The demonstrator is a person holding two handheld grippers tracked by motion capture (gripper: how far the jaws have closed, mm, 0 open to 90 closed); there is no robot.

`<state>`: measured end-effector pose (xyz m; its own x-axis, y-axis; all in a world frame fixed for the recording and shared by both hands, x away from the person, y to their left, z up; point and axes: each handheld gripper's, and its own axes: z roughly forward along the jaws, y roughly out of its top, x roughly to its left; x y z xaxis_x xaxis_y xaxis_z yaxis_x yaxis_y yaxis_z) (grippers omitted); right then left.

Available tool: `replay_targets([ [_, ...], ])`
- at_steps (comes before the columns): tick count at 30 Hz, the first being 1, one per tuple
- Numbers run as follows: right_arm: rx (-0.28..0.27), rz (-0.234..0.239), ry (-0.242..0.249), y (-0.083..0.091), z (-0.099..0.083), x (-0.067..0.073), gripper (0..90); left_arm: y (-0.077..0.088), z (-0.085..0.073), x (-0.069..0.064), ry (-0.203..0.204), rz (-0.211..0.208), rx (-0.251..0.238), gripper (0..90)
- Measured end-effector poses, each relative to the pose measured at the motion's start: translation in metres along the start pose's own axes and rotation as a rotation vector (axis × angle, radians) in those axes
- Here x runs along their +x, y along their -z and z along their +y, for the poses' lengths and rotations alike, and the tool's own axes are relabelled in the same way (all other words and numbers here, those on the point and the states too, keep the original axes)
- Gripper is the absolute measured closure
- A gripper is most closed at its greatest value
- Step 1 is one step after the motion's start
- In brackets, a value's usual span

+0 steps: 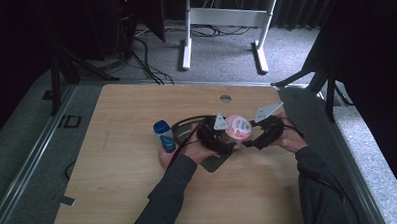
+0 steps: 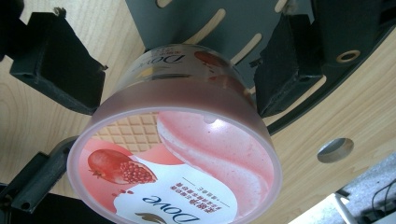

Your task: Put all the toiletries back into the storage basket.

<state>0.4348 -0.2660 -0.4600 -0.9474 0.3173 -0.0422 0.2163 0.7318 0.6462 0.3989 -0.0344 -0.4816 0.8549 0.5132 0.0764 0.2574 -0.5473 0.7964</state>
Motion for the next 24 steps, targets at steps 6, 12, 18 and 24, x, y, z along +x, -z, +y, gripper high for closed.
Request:
replay_targets([
  [6,0.027,-0.009,-0.001,-0.004,0.004,-0.007,15.1,-0.006,0.001,0.005,0.003,0.014,0.003,16.8],
  [12,0.043,-0.015,-0.024,-0.008,0.006,-0.015,15.2,-0.012,0.003,0.011,0.015,0.037,0.009,16.9],
  [18,0.051,-0.023,-0.042,-0.015,0.005,-0.02,15.6,-0.019,0.0,0.013,0.028,0.054,0.015,17.0],
  [24,0.083,-0.048,-0.055,-0.025,0.004,-0.023,16.6,-0.029,-0.006,0.018,0.041,0.061,0.044,17.6],
])
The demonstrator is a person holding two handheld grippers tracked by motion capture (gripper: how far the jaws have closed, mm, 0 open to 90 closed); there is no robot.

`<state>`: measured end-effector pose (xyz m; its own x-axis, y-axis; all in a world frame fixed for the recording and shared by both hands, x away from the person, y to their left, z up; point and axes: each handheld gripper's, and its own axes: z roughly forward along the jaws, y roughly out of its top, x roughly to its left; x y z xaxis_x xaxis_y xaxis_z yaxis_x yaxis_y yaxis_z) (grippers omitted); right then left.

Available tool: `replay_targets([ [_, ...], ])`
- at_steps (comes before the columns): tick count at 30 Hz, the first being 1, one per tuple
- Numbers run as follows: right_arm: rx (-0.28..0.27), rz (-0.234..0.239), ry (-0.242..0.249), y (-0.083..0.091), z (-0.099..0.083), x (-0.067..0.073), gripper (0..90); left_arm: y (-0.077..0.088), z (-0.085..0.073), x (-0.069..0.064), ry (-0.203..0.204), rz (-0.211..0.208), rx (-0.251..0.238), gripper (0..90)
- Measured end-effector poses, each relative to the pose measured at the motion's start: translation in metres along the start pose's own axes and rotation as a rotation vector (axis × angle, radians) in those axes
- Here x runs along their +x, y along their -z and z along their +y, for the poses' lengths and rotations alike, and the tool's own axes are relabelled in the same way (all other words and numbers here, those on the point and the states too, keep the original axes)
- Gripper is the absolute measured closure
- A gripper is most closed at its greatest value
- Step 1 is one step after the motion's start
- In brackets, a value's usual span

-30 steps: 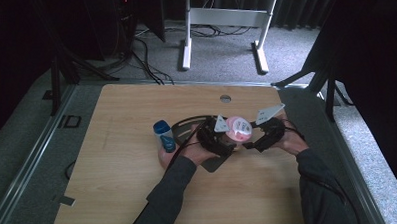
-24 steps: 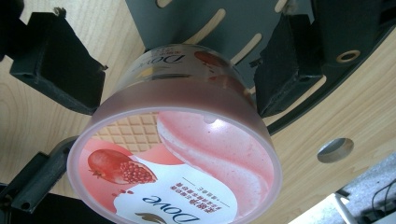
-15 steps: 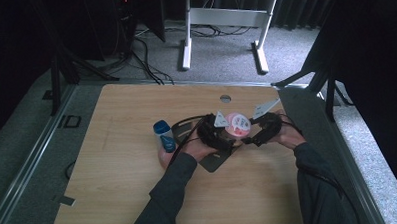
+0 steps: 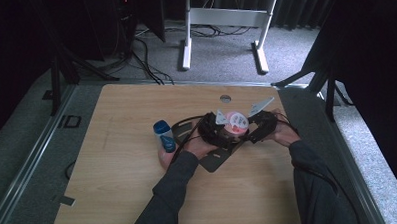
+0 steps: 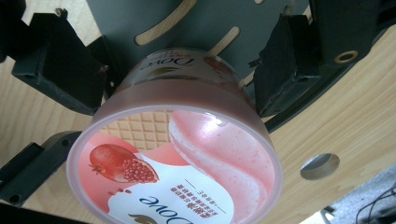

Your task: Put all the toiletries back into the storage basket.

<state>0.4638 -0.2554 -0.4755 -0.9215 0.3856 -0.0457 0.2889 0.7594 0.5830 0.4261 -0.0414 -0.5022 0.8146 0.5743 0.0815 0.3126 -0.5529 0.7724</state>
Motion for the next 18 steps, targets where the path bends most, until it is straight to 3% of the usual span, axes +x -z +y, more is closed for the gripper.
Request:
replay_targets([
  [6,0.038,-0.011,-0.006,-0.01,-0.003,-0.001,16.5,-0.009,-0.003,-0.001,0.008,0.004,0.035,18.3],
  [10,0.06,-0.019,-0.004,-0.015,-0.004,-0.001,16.6,-0.015,-0.007,0.001,0.032,-0.018,0.059,18.3],
  [14,0.078,-0.015,-0.011,-0.021,-0.007,0.0,16.6,-0.019,-0.009,-0.001,0.026,-0.017,0.085,18.3],
  [18,0.078,-0.006,-0.032,-0.024,-0.009,0.0,17.4,-0.02,-0.012,0.0,0.047,-0.029,0.091,18.3],
])
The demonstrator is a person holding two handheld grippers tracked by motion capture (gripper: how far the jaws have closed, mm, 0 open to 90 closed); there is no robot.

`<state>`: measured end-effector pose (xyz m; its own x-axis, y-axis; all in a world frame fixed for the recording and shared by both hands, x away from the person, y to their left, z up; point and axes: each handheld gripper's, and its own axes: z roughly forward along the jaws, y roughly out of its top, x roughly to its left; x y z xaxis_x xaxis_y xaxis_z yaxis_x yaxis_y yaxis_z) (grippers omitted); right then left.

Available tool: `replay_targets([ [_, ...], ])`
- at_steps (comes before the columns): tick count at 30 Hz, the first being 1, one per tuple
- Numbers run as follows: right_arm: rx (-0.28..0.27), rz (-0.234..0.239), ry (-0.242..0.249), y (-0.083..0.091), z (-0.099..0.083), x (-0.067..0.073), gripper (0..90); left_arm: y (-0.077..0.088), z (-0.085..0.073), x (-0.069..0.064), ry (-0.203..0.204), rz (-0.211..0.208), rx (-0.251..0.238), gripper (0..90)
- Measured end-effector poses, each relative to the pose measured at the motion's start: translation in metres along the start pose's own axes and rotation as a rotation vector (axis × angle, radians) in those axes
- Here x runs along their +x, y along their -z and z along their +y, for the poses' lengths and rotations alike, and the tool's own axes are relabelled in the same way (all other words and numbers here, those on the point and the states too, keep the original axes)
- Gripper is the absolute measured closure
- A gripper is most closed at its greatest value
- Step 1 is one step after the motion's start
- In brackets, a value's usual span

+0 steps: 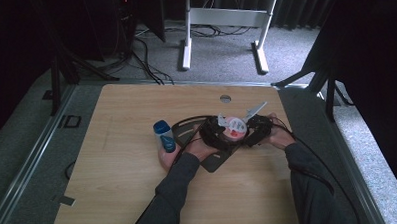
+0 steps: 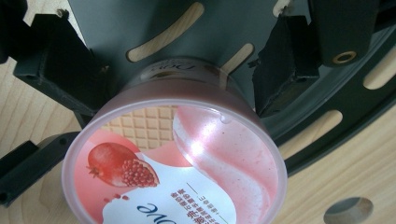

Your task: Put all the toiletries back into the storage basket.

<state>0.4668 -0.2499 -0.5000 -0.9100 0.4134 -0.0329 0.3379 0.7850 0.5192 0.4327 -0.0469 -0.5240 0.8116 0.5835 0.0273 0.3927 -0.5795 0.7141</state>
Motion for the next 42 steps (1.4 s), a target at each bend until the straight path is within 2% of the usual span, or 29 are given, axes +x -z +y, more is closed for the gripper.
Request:
replay_targets([
  [4,0.002,0.001,-0.012,0.004,-0.004,0.0,22.4,0.003,0.0,0.0,0.017,-0.006,0.009,21.7],
  [6,-0.004,-0.018,-0.01,0.008,-0.006,0.002,23.0,0.005,-0.001,-0.001,0.025,-0.002,0.007,24.1],
  [8,-0.032,-0.007,-0.019,0.015,-0.008,0.002,24.5,0.006,-0.002,-0.003,0.024,0.01,0.009,25.8],
  [11,-0.046,-0.012,-0.025,0.024,-0.013,0.003,29.2,0.008,-0.003,-0.005,0.026,0.025,0.007,29.7],
  [14,-0.076,-0.027,-0.032,0.03,-0.019,0.005,35.9,0.011,-0.007,-0.011,0.032,0.059,-0.001,34.8],
  [16,-0.094,-0.037,-0.05,0.031,-0.024,0.005,41.3,0.013,-0.008,-0.014,0.031,0.086,-0.011,38.2],
  [18,-0.11,-0.045,-0.081,0.032,-0.029,0.003,46.0,0.016,-0.01,-0.015,0.044,0.089,-0.025,43.1],
  [20,-0.127,-0.058,-0.1,0.031,-0.033,0.003,53.2,0.017,-0.011,-0.015,0.062,0.106,-0.015,44.6],
  [21,-0.137,-0.046,-0.111,0.031,-0.035,0.003,55.5,0.018,-0.011,-0.015,0.068,0.102,-0.017,46.5],
  [24,-0.15,-0.058,-0.141,0.03,-0.04,0.002,63.5,0.02,-0.012,-0.018,0.069,0.121,-0.017,53.5],
  [28,-0.159,-0.08,-0.204,0.026,-0.046,-0.002,75.7,0.02,-0.015,-0.019,0.09,0.139,-0.033,62.3],
  [33,-0.15,-0.113,-0.258,0.019,-0.052,-0.005,88.7,0.02,-0.017,-0.022,0.091,0.161,-0.045,70.2],
  [39,-0.144,-0.165,-0.303,0.013,-0.054,-0.008,90.0,0.019,-0.019,-0.025,0.119,0.2,-0.055,86.3],
  [40,-0.144,-0.173,-0.311,0.013,-0.053,-0.008,90.0,0.019,-0.019,-0.025,0.122,0.222,-0.055,88.8],
  [42,-0.139,-0.187,-0.325,0.011,-0.053,-0.01,90.0,0.019,-0.019,-0.022,0.154,0.233,-0.06,89.9],
])
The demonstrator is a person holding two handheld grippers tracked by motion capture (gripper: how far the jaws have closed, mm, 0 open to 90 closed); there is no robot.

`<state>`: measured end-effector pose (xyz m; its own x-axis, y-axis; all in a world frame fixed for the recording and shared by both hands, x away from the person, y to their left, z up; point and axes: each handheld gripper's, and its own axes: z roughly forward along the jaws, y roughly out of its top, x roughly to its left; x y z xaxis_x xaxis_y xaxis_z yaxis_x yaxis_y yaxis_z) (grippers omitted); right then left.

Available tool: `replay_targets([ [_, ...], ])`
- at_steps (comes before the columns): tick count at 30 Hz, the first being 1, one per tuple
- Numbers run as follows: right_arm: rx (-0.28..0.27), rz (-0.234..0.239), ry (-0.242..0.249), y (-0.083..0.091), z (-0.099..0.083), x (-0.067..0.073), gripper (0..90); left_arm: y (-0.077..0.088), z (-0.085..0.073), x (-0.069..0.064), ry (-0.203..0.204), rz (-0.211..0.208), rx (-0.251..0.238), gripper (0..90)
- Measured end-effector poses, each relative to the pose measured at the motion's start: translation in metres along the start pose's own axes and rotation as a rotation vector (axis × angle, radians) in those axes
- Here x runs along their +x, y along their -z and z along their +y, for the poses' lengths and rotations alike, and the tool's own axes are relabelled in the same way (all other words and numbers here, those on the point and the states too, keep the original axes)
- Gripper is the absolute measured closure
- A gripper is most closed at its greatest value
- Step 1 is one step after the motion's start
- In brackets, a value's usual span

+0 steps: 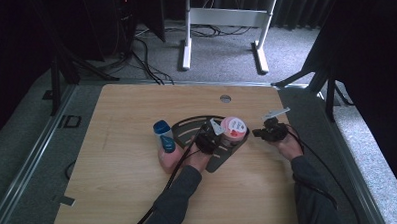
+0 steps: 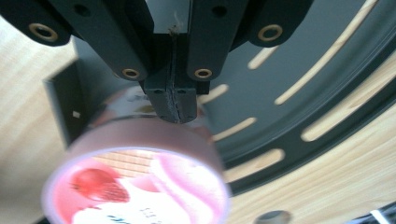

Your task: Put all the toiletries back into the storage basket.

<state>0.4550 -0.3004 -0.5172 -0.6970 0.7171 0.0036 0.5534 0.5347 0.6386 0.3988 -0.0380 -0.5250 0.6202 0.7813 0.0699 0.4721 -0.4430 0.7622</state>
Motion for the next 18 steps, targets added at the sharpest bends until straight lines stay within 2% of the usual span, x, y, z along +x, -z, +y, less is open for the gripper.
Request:
replay_targets([
  [2,0.003,-0.016,-0.014,-0.002,0.001,0.0,90.0,-0.001,0.001,0.003,0.023,0.022,0.0,89.9],
  [4,0.009,-0.031,-0.026,-0.005,0.001,0.0,90.0,-0.003,0.003,0.005,0.061,0.015,-0.005,90.0],
  [9,0.017,-0.049,-0.042,-0.013,0.001,0.001,90.0,-0.011,0.006,0.007,0.081,0.024,0.007,90.0],
  [16,0.008,-0.039,-0.027,-0.017,0.006,0.002,90.0,-0.019,0.004,0.013,0.131,-0.001,0.003,90.0],
  [18,0.009,-0.044,-0.019,-0.018,0.007,0.003,90.0,-0.02,0.004,0.013,0.131,-0.006,0.005,90.0],
])
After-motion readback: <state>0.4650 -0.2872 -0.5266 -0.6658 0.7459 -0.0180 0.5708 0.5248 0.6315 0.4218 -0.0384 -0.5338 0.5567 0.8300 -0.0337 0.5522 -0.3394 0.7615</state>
